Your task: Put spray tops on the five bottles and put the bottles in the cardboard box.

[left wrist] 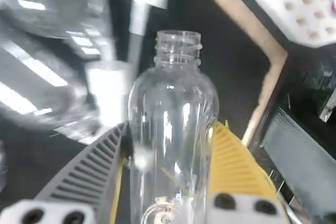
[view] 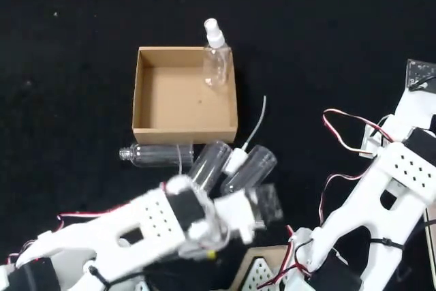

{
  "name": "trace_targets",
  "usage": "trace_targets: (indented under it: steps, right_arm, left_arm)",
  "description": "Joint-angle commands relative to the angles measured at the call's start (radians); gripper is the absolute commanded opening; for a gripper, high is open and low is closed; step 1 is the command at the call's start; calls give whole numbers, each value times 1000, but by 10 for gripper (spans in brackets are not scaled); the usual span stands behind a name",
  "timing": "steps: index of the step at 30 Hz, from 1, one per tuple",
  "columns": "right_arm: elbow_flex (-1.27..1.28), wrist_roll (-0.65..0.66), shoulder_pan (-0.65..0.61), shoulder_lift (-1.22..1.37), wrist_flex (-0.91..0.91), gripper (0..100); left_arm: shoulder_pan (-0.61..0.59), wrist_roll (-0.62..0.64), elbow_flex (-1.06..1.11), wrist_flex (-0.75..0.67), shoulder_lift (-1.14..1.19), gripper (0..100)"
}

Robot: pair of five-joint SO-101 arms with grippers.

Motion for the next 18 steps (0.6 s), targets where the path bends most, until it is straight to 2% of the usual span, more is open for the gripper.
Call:
trace_targets:
  steps: [1,4,7,13,18]
  right_arm:
    - [-12,-5,-25,-47,-28,191]
    - [-13,-5,-25,-47,-26,191]
    - [-12,-5,-35,-47,-25,191]
    - [-15,-5,-138,-48,37,191]
    - [2,-49,-245,-48,52,191]
  left_arm:
    - [-139,-52,-308,173,-11,127]
    - [-272,-101,-503,272,-2,125]
    - [-460,-175,-639,296,2,124]
    - [-895,-235,-691,219,8,127]
    - [-1277,-235,-685,147,184,127]
